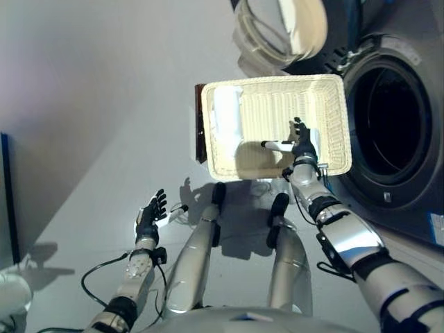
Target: Pick up the clothes and place them into the washing machine
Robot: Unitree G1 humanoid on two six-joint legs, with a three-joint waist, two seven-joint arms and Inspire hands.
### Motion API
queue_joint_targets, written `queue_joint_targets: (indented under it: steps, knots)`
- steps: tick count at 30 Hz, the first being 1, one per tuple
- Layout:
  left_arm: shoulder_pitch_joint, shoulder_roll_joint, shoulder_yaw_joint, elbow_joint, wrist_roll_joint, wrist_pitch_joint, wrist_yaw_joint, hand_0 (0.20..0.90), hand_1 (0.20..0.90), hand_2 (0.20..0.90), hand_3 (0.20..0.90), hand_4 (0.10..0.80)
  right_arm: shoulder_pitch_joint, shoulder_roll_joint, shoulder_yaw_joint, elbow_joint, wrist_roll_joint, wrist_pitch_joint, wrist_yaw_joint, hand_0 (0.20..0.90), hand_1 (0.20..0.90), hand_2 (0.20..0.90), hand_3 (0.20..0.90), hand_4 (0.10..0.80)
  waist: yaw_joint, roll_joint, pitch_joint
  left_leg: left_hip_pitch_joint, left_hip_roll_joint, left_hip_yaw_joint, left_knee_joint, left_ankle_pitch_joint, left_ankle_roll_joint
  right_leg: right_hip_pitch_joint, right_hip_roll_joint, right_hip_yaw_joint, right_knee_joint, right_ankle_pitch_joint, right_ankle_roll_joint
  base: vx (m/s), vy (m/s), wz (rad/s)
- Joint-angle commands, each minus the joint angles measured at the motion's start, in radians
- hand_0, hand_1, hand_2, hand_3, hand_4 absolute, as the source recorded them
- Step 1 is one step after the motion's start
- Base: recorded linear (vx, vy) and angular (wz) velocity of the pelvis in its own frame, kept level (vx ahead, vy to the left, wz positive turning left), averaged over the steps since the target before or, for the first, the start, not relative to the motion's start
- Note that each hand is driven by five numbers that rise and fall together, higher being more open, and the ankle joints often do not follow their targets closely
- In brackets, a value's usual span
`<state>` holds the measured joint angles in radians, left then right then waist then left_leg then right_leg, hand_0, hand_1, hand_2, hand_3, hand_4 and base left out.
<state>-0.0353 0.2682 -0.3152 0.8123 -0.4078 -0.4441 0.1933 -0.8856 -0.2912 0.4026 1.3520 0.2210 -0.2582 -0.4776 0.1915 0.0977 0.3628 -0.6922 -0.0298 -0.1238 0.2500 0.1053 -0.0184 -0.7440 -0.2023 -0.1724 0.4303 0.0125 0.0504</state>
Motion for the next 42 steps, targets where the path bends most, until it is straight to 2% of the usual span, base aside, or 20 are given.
queue_joint_targets:
  steps: [1, 10, 16, 25, 29, 32, 42]
  knots:
    - [0.014, 0.104, 0.060, -0.097, 0.027, -0.055, 0.016, 0.900, 0.900, 0.900, 0.900, 0.800, -0.079, -0.010, 0.037, -0.039, -0.002, -0.043, -0.022, 0.900, 0.900, 0.900, 0.900, 0.800, 0.044, -0.008, -0.016, -0.086, -0.013, 0.029, 0.105, -0.102, -0.038, 0.059, 0.015, -0.003, -0.072, -0.037, 0.010, 0.017, -0.021, 0.22]
    - [-0.002, 0.146, 0.090, -0.145, 0.051, -0.045, 0.033, 0.900, 0.900, 0.900, 0.900, 0.800, -0.176, 0.014, 0.027, 0.000, 0.024, -0.030, -0.048, 0.900, 0.900, 0.900, 0.900, 0.800, 0.102, -0.025, 0.005, -0.121, -0.041, -0.006, 0.123, -0.102, -0.039, 0.059, -0.010, -0.060, -0.022, -0.078, 0.011, 0.051, 0.008, 0.29]
    - [-0.016, 0.159, 0.098, -0.181, 0.058, -0.045, 0.041, 0.900, 0.900, 0.900, 0.900, 0.800, -0.244, 0.005, 0.015, 0.045, 0.043, -0.019, -0.059, 0.900, 0.900, 0.900, 0.900, 0.800, 0.128, -0.017, 0.021, -0.159, -0.060, -0.019, 0.155, -0.113, -0.036, 0.027, -0.022, -0.070, 0.038, -0.110, 0.007, 0.033, 0.040, 0.24]
    - [-0.030, 0.154, 0.080, -0.239, 0.065, -0.052, 0.054, 0.900, 0.900, 0.900, 0.900, 0.800, -0.344, -0.040, 0.035, 0.088, 0.034, 0.001, -0.072, 0.900, 0.900, 0.900, 0.900, 0.800, 0.162, 0.015, 0.054, -0.238, -0.091, -0.029, 0.204, -0.120, -0.030, -0.048, -0.048, -0.079, 0.152, -0.163, 0.002, 0.023, 0.035, 0.10]
    - [-0.039, 0.150, 0.065, -0.262, 0.069, -0.054, 0.062, 0.900, 0.900, 0.900, 0.900, 0.800, -0.396, -0.103, 0.035, 0.132, 0.019, 0.023, -0.088, 0.900, 0.900, 0.900, 0.900, 0.800, 0.181, 0.041, 0.070, -0.280, -0.109, -0.039, 0.214, -0.116, -0.030, -0.095, -0.066, -0.088, 0.200, -0.184, 0.003, -0.010, 0.013, 0.12]
    - [-0.048, 0.146, 0.047, -0.284, 0.081, -0.059, 0.081, 0.900, 0.900, 0.900, 0.900, 0.800, -0.413, -0.161, 0.030, 0.159, 0.000, 0.044, -0.114, 0.900, 0.900, 0.900, 0.900, 0.800, 0.185, 0.072, 0.083, -0.321, -0.123, -0.038, 0.232, -0.113, -0.031, -0.143, -0.081, -0.077, 0.253, -0.201, -0.001, -0.022, 0.049, 0.22]
    - [-0.038, 0.123, -0.002, -0.299, 0.088, -0.063, 0.102, 0.900, 0.900, 0.900, 0.900, 0.800, -0.459, -0.217, 0.048, 0.184, -0.030, 0.062, -0.122, 0.900, 0.900, 0.900, 0.900, 0.800, 0.181, 0.103, 0.094, -0.399, -0.138, -0.019, 0.286, -0.125, -0.021, -0.239, -0.101, -0.039, 0.330, -0.226, -0.009, -0.012, 0.026, 0.05]
